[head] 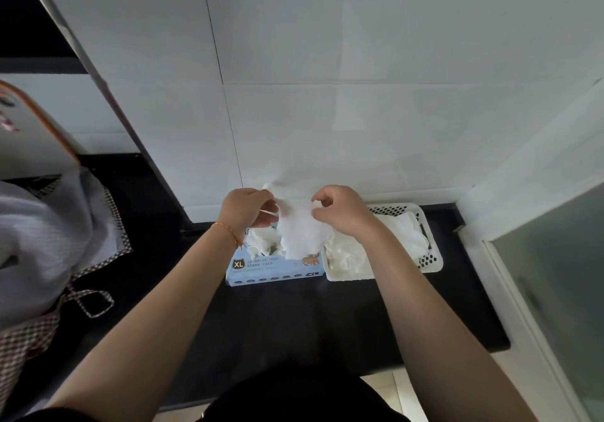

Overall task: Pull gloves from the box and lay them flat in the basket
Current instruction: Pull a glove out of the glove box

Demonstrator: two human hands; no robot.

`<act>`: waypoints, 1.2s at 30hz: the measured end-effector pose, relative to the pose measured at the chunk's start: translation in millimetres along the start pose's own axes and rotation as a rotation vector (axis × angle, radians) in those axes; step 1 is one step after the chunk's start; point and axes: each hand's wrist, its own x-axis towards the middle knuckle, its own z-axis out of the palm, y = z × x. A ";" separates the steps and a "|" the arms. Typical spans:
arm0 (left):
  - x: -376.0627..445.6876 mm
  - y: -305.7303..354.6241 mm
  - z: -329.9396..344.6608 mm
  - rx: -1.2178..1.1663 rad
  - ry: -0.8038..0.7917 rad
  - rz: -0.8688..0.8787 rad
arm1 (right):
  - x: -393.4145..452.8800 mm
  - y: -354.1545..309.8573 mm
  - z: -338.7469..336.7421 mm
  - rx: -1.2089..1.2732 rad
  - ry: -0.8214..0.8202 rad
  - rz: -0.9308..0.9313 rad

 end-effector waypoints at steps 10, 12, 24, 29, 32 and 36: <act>-8.5 6.5 13.1 0.330 -0.223 0.473 | -17.4 -22.3 -22.1 0.197 0.049 -0.085; -7.0 11.8 17.1 0.353 -0.301 0.464 | -18.4 -25.6 -23.3 0.221 0.059 -0.101; 17.0 -9.5 35.5 0.145 -0.373 0.178 | -17.1 -2.2 -55.7 0.427 0.371 -0.002; 23.9 -2.8 44.4 0.020 -0.385 0.111 | -12.6 26.5 -69.1 0.496 0.297 0.086; 28.9 9.7 60.4 0.111 -0.363 0.124 | -9.6 47.9 -80.1 0.565 0.280 0.158; 49.6 11.0 108.8 0.546 -0.150 0.317 | 1.8 103.8 -96.3 0.465 0.298 0.277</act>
